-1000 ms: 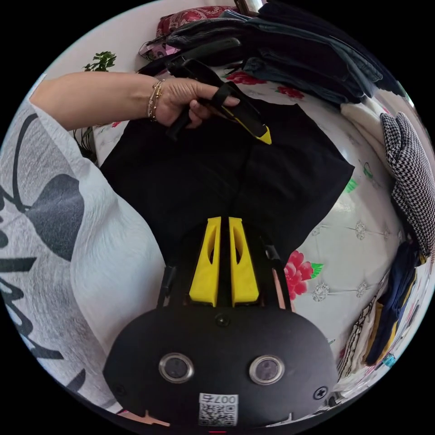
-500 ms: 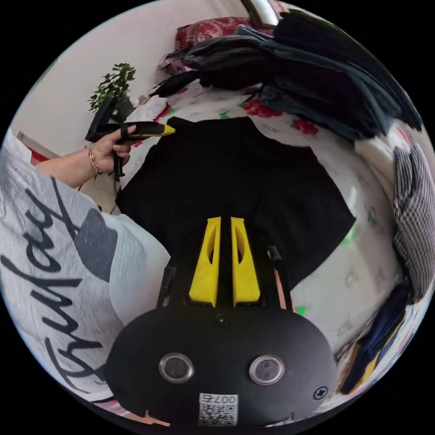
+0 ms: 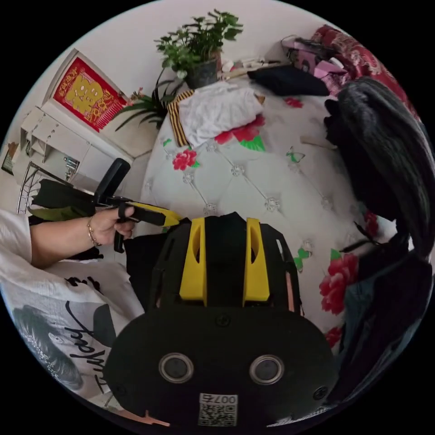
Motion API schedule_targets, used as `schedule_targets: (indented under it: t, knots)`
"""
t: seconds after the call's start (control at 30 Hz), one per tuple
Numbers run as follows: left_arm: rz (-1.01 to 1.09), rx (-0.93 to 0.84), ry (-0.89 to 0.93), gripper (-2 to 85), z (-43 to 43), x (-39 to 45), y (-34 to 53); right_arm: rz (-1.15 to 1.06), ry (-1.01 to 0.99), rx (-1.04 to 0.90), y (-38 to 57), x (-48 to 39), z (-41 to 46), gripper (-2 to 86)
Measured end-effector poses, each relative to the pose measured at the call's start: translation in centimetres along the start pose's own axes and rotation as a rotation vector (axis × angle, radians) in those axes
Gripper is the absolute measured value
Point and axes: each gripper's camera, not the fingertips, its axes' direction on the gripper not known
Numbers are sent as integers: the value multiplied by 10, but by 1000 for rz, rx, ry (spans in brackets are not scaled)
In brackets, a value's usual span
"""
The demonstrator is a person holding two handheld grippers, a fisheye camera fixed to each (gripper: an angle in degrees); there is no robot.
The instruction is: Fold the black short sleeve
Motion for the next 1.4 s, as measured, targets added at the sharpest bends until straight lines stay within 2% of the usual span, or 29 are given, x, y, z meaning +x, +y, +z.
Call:
schedule_targets:
  t: [0.1, 0.17, 0.3, 0.47, 0.67, 0.77, 0.87, 0.97, 1.03, 1.13, 1.2, 1.3, 1.4]
  knots:
    - [-9, -52, -15, 53, 10, -23, -2, 7, -76, -165, -26, 16, 38, 46]
    - [-44, -44, -15, 5, 5, -44, -3, 38, -89, -186, -25, 22, 42, 25]
    - [1, 24, 87, -7, -17, -65, 9, -5, -119, -39, 12, 25, 0, 11]
    - [54, 67, 171, -9, -37, -84, 30, 75, -234, -98, 44, 51, -16, 34]
    - [99, 80, 237, -9, -42, -89, 41, 114, -298, 23, 5, 72, -56, 57]
    - [116, 78, 233, -9, -46, -94, 45, 59, -268, -40, -39, 68, -45, 63]
    - [104, 98, 239, -9, -52, -103, 50, 3, -227, -207, -72, 56, -7, 62]
    - [74, 124, 251, -9, -58, -117, 56, -63, -218, -360, -78, 42, 31, 42]
    - [61, 137, 254, -9, -61, -125, 59, -102, -220, -396, -75, 36, 39, 22]
    - [30, 160, 262, -9, -66, -138, 64, -162, -154, -294, -71, 29, 18, 5]
    - [29, 181, 295, -9, -70, -142, 66, -173, -146, -71, -62, 29, -27, 1]
    - [136, 193, 353, -9, -78, -132, 67, -109, -182, 162, -31, 38, -74, -1]
    - [285, 124, 341, -9, -79, -102, 61, 0, -152, 228, 17, 48, -76, -1]
